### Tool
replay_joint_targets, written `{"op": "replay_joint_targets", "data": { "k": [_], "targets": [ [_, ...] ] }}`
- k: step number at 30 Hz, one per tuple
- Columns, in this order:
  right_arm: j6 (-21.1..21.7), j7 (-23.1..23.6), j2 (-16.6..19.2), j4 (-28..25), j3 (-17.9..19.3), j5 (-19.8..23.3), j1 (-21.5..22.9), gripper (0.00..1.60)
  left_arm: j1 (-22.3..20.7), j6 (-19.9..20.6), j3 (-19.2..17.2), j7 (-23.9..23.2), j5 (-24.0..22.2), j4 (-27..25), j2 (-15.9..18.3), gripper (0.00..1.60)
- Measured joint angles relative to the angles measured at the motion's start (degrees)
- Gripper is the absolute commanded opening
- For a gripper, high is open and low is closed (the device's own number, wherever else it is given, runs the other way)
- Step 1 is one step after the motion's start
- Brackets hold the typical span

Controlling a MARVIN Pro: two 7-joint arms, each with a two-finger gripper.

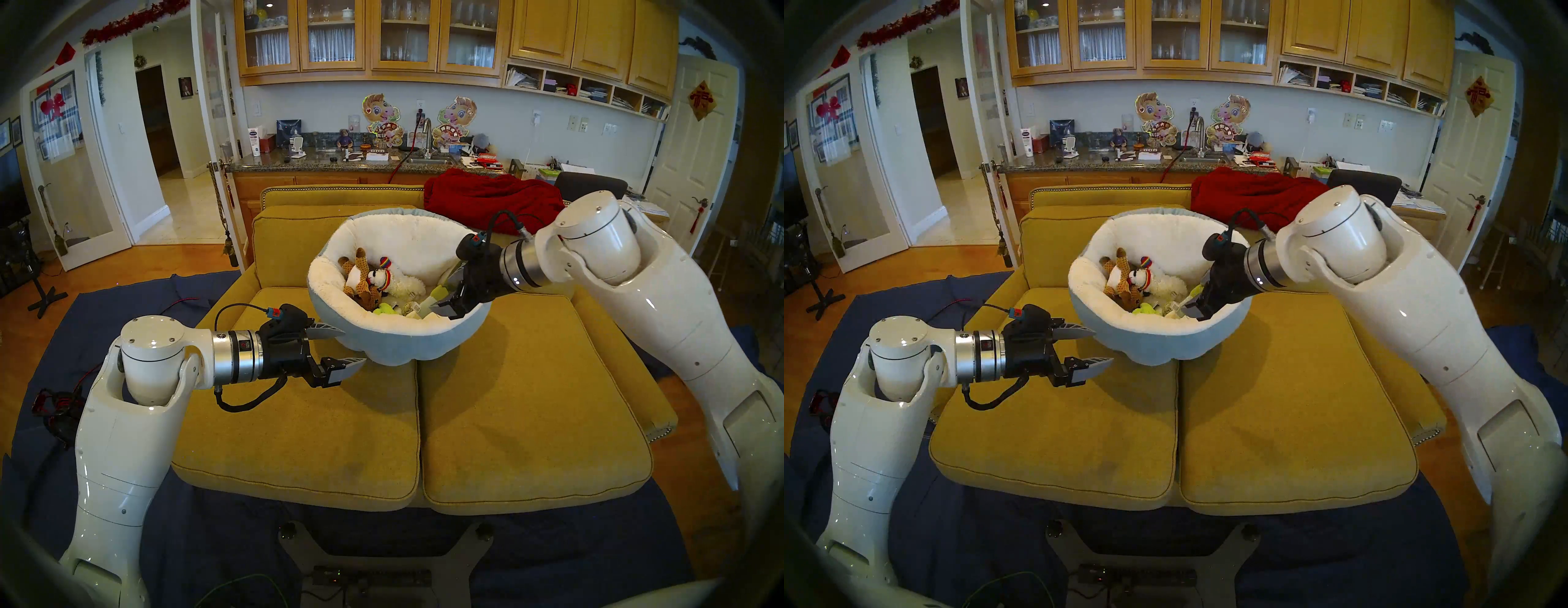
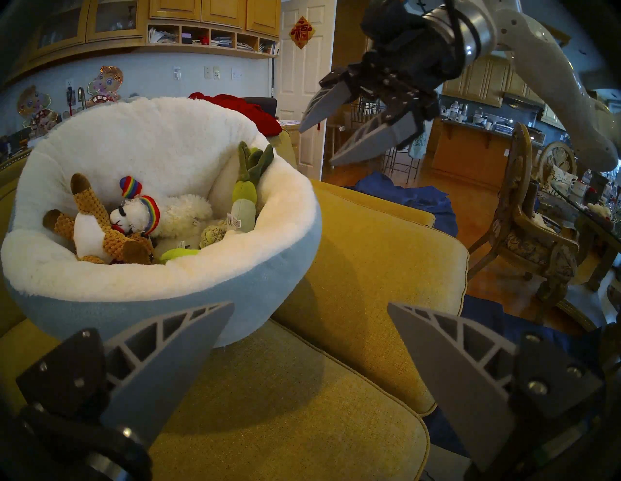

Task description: Put toys into dog bed

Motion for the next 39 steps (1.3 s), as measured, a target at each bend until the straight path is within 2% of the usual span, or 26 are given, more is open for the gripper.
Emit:
{"op": "replay_joint_targets", "data": {
  "k": [12,20,27,30,33,39],
  "targets": [
    [2.17,1.48,7.22,-8.5,7.7,6.4,-9.32,1.6,0.01,-0.02,-0.02,-0.09,0.16,0.02,-0.1,1.6],
    [2.82,-2.21,10.2,-10.12,13.81,10.66,-15.82,1.6,0.01,-0.02,-0.05,-0.17,0.26,0.02,-0.17,1.6],
    [2.58,-8.96,8.89,-9.98,19.09,13.79,-21.34,1.6,0.01,-0.03,-0.08,-0.24,0.34,0.02,-0.22,1.6],
    [2.12,-12.16,7.27,-9.7,21.49,15.46,-24.1,1.6,0.01,-0.03,-0.1,-0.27,0.37,0.02,-0.25,1.6],
    [1.82,-13.46,6.46,-9.59,22.71,16.33,-25.4,1.6,0.01,-0.03,-0.11,-0.28,0.39,0.02,-0.26,1.6],
    [-0.06,-18.59,3.17,-9.43,28.29,19.74,-30.72,1.6,0.01,-0.03,-0.15,-0.34,0.46,0.02,-0.31,1.6]
  ]
}}
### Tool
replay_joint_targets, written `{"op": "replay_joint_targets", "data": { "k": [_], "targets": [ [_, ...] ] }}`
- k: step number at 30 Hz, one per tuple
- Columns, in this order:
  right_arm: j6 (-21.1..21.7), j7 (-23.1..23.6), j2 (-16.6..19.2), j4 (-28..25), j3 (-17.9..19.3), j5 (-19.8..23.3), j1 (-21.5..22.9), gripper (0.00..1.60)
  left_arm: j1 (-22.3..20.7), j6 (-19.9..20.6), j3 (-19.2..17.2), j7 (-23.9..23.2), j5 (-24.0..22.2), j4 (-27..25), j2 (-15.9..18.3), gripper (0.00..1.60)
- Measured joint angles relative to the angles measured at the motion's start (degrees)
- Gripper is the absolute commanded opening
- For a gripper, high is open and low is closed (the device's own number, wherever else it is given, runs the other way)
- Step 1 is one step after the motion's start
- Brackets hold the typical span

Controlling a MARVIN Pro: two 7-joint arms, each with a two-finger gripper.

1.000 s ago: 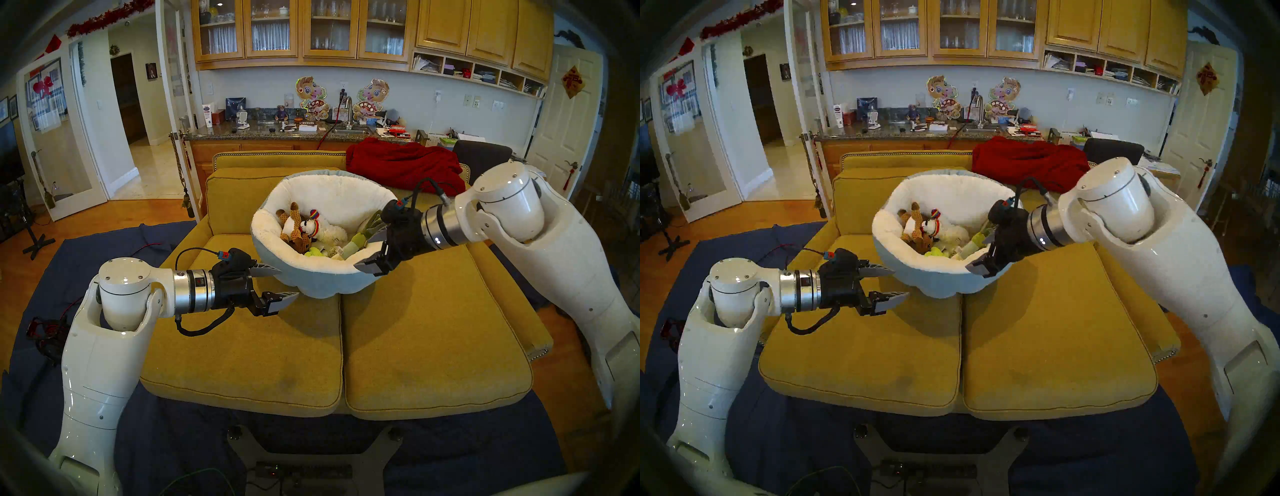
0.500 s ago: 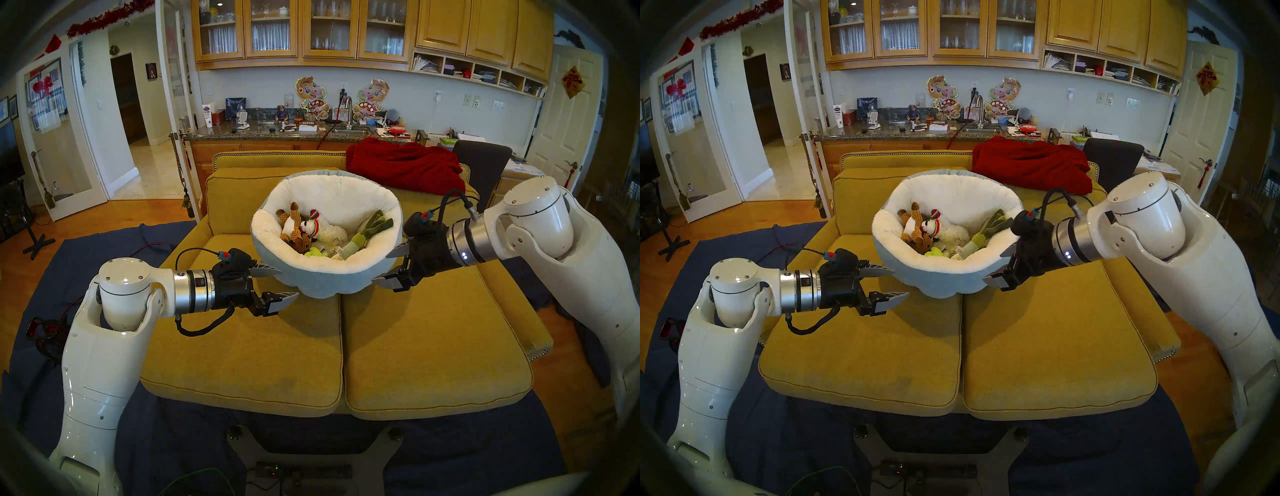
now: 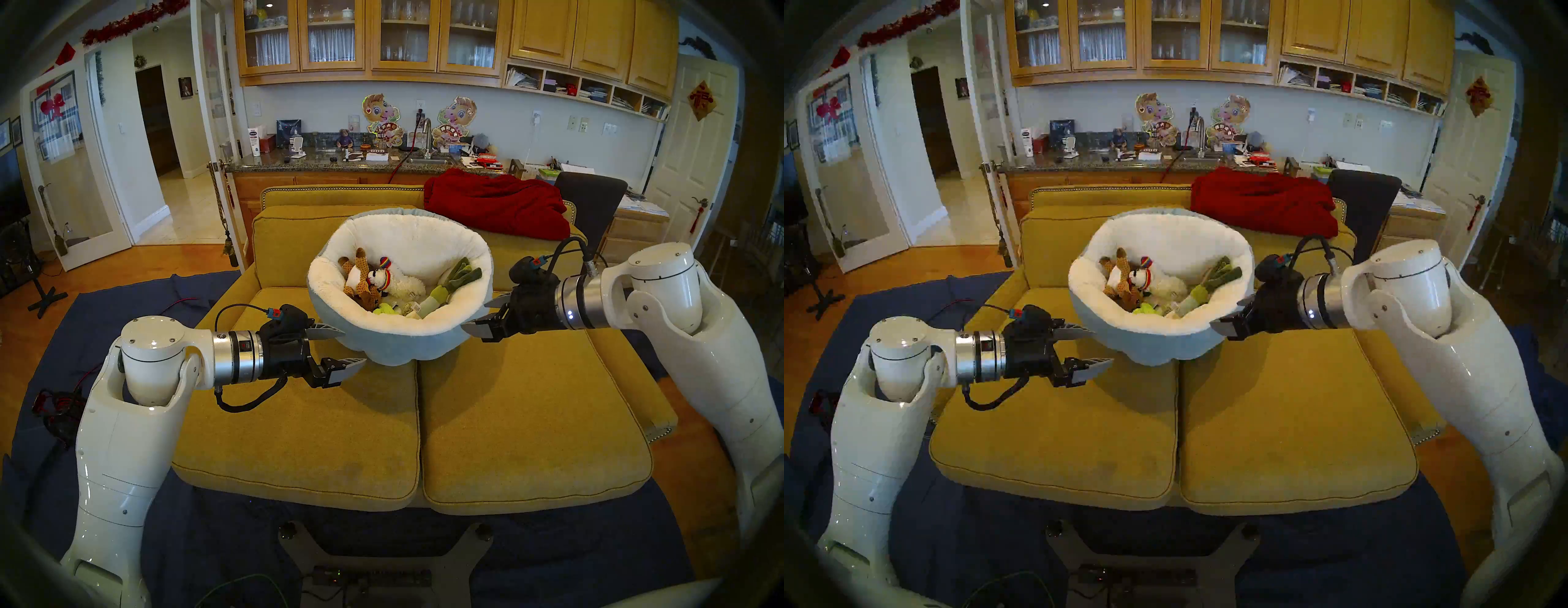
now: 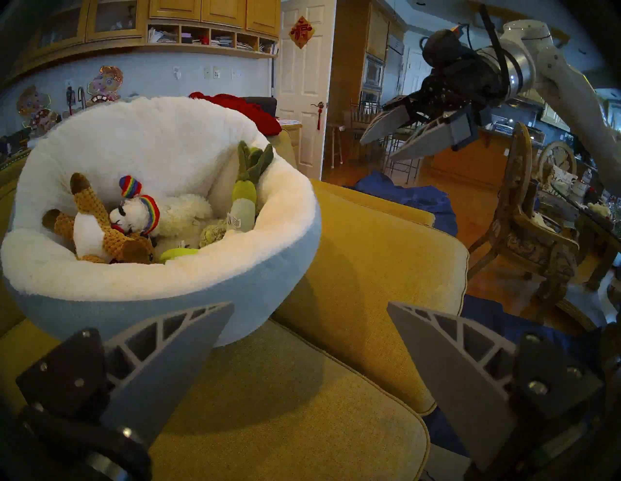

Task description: Put toys into dog bed

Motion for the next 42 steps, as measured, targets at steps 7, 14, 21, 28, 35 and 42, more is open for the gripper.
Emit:
{"op": "replay_joint_targets", "data": {
  "k": [7,14,21,28,35,42],
  "targets": [
    [-2.96,-6.61,-3.93,-0.15,4.36,1.52,-5.49,1.6,-0.01,0.0,-0.05,-0.08,0.07,0.0,-0.06,1.6],
    [-7.0,-12.36,-8.18,-0.29,6.46,2.22,-10.91,1.6,-0.01,0.0,-0.1,-0.14,0.13,-0.02,-0.11,1.6],
    [-11.65,-15.01,-11.69,-1.15,7.99,1.22,-15.76,1.6,-0.03,0.02,-0.15,-0.18,0.18,-0.03,-0.16,1.6],
    [-17.23,-15.42,-15.03,-2.16,9.63,-3.31,-21.44,1.6,-0.05,0.04,-0.18,-0.23,0.25,-0.03,-0.23,1.6],
    [-21.8,-12.58,-16.8,-2.12,10.16,-7.32,-24.63,1.6,-0.07,0.08,-0.21,-0.28,0.3,-0.04,-0.27,1.6],
    [-26.76,-9.0,-16.22,-1.16,9.89,-10.15,-26.34,1.6,-0.1,0.14,-0.25,-0.33,0.34,-0.05,-0.31,1.6]
  ]
}}
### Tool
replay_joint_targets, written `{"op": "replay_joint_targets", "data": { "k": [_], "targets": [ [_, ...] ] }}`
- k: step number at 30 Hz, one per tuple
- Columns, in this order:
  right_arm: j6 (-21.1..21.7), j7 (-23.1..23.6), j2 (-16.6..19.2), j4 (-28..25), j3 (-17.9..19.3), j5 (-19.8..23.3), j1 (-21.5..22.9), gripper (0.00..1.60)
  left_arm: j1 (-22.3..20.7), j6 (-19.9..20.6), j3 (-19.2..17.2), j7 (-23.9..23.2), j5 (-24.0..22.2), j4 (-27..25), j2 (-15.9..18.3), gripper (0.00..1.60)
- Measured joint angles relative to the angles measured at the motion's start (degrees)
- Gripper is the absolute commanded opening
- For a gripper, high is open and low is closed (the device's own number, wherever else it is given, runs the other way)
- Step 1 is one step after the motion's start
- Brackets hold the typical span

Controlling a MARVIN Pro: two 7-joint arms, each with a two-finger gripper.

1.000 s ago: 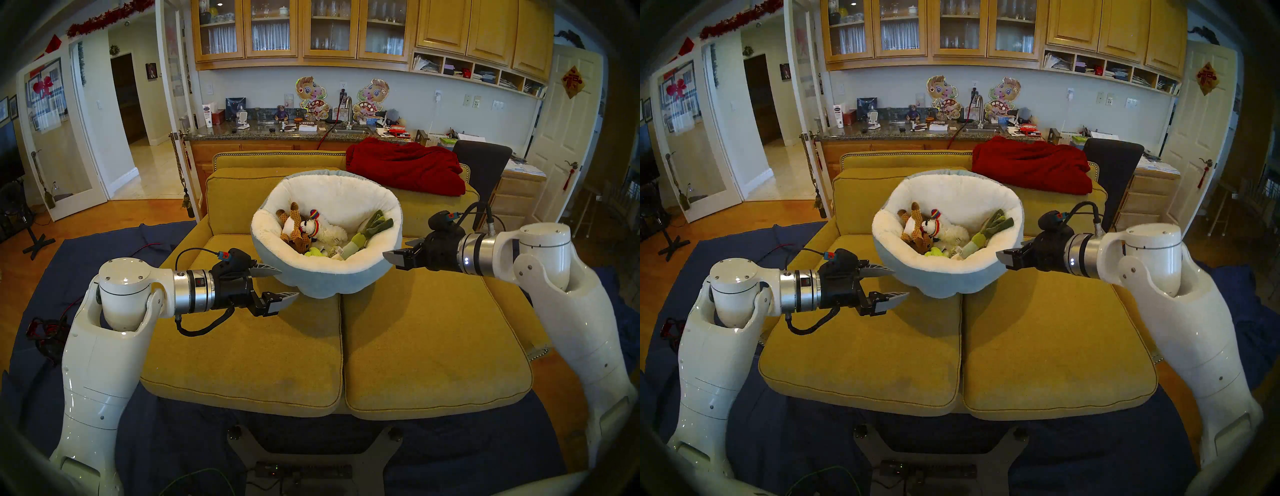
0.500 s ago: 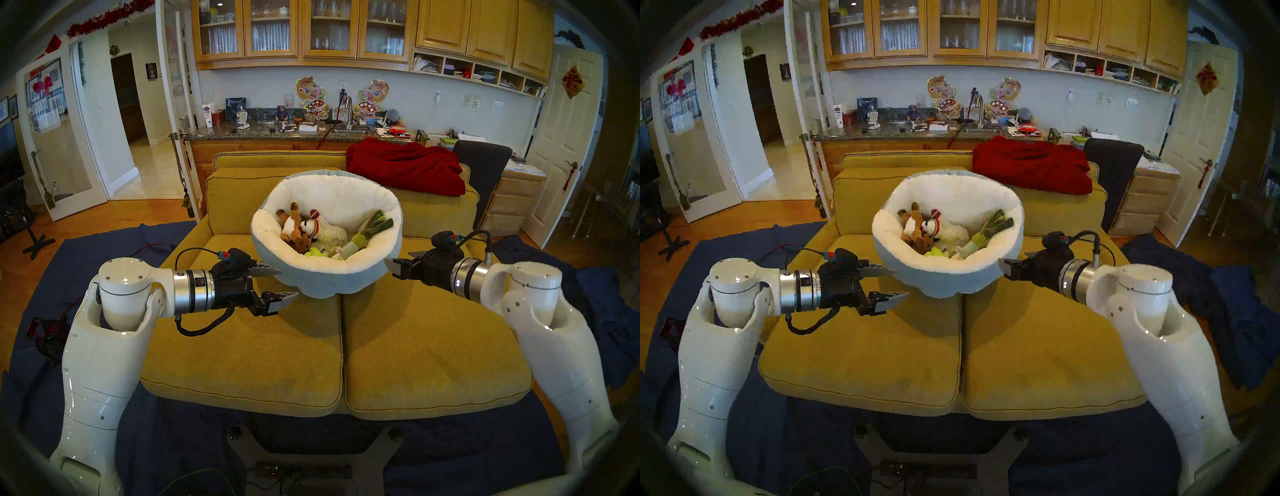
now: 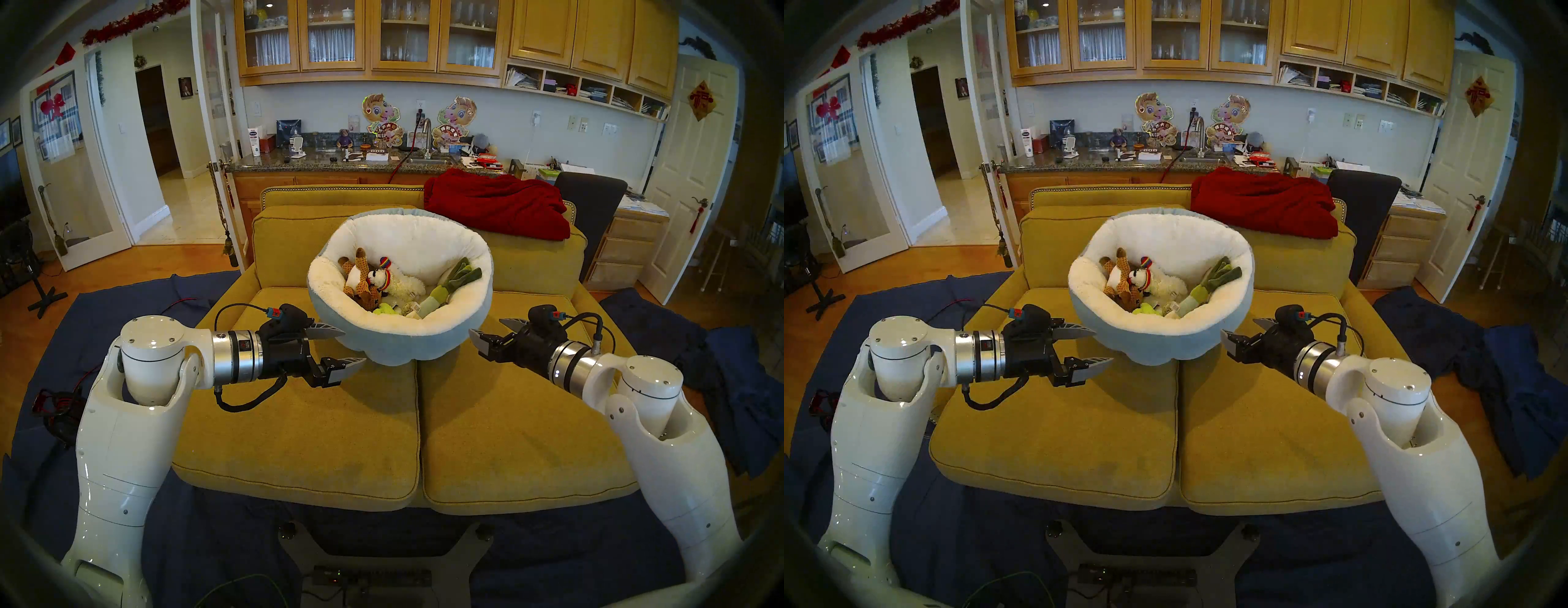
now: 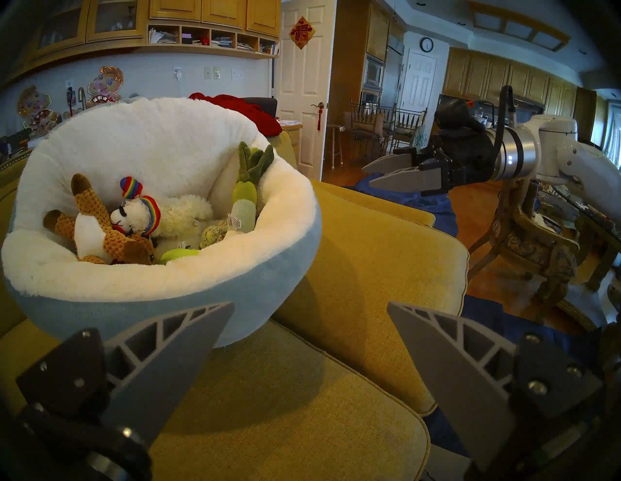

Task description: Put toys into dog bed

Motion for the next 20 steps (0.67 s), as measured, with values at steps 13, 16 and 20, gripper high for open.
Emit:
{"op": "replay_joint_targets", "data": {
  "k": [13,16,20],
  "targets": [
    [-2.24,2.19,0.85,0.95,-0.26,-2.54,-0.19,1.6,-0.04,0.04,-0.04,-0.07,0.11,0.0,-0.08,1.6],
    [-2.4,2.46,0.85,1.01,-0.25,-2.81,-0.19,1.6,-0.04,0.04,-0.05,-0.1,0.14,0.0,-0.1,1.6],
    [-2.46,2.62,0.85,1.05,-0.25,-2.98,-0.19,1.6,-0.05,0.05,-0.06,-0.12,0.15,0.0,-0.11,1.6]
  ]
}}
